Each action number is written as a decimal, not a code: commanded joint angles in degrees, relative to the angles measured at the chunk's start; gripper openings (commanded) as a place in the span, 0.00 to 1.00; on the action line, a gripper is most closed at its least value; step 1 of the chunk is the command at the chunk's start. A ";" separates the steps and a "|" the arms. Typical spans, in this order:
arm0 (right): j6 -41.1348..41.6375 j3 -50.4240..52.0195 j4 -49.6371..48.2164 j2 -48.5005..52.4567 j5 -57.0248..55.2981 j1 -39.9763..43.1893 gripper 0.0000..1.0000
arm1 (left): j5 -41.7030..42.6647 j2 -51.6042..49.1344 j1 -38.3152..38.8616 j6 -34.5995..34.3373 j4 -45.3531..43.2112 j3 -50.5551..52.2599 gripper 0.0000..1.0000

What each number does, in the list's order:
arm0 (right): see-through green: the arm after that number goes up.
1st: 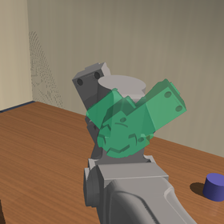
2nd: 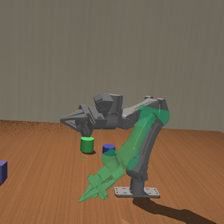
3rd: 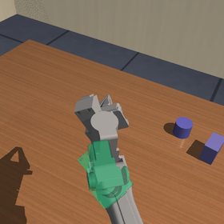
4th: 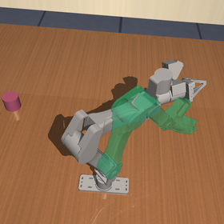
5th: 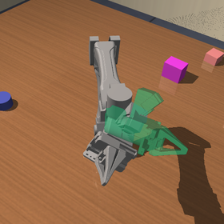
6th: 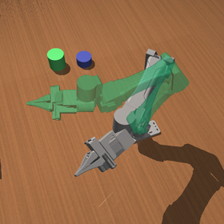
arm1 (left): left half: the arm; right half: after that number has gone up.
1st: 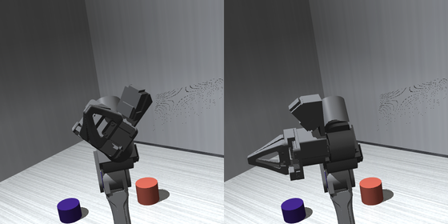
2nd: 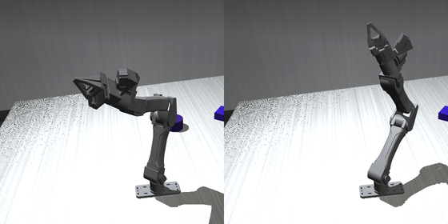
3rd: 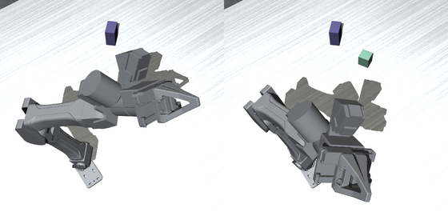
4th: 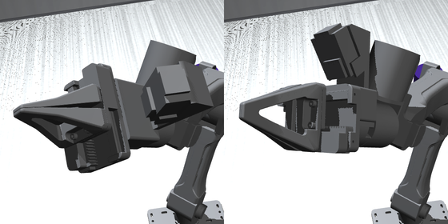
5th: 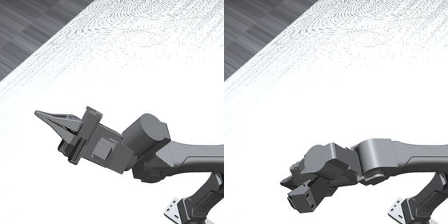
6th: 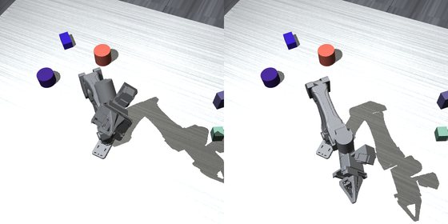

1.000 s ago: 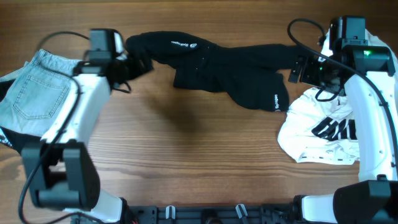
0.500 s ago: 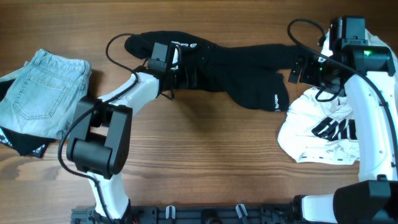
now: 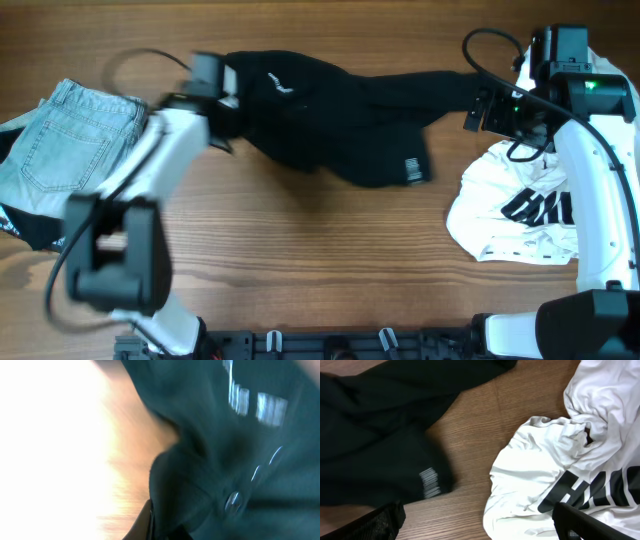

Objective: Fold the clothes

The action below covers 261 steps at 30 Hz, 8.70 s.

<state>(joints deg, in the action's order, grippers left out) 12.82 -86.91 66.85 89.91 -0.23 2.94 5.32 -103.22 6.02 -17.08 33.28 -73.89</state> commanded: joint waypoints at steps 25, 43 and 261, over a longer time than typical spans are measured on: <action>0.83 2.08 -1.44 -0.76 0.24 0.04 1.00 | 6.01 1.38 0.35 -3.37 10.93 10.14 1.00; 0.79 2.10 -1.31 -0.63 0.28 0.04 0.96 | 1.88 -1.22 0.50 -9.29 9.29 13.68 0.04; 2.75 3.08 3.69 21.31 -9.27 4.55 0.04 | 5.51 -7.45 -1.92 -0.87 46.88 -11.63 0.04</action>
<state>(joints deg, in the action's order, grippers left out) 12.62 -88.01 70.48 111.59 -5.45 6.96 12.12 -110.76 3.18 -19.73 79.53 -92.77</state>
